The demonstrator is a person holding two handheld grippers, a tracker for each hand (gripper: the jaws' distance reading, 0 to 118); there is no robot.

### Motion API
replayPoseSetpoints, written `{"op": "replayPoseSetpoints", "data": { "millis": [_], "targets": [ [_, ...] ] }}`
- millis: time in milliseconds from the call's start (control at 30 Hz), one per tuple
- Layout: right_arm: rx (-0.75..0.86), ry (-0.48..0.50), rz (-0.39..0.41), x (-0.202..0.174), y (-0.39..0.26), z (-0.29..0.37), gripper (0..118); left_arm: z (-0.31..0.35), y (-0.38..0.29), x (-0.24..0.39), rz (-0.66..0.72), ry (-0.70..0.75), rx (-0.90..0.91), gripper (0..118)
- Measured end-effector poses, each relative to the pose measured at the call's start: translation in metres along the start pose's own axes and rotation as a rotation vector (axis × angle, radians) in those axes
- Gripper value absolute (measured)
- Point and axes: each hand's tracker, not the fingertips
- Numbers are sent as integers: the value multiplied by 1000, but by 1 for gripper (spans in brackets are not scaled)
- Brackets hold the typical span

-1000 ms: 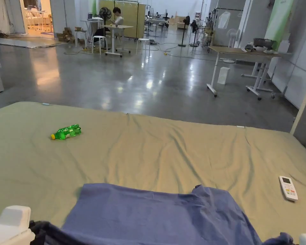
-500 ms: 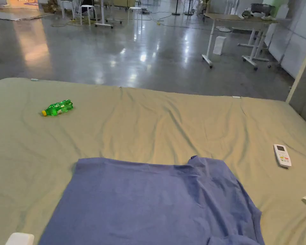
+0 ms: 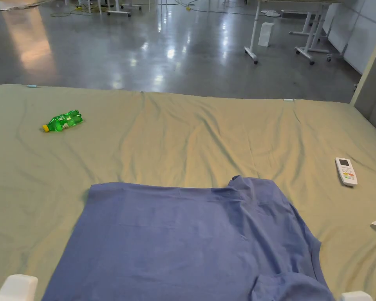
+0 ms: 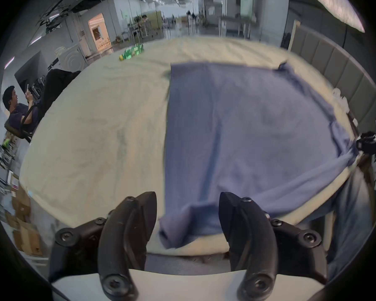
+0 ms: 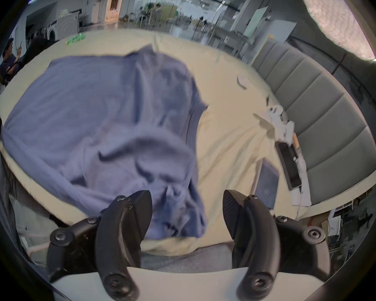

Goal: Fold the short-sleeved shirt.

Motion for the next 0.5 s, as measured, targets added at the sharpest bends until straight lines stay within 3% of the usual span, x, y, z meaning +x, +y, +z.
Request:
{"op": "replayPoseSetpoints", "data": {
  "millis": [33,133,300,400,500],
  "targets": [
    [37,-10,-14,2,9,8,83,8,7,1,30,-28,51,64],
    [197,-32,-93,5,31,24,85,11,27,-14,74,-46,164,64],
    [458,-5,-201,-6,63,39,82,33,68,8,113,-37,357,63],
    [590,-13,-286,-17,77,39,66,29,81,11,112,-12,467,54],
    [704,-45,-294,-31,90,44,43,30,91,26,92,52,577,32]
  ]
}}
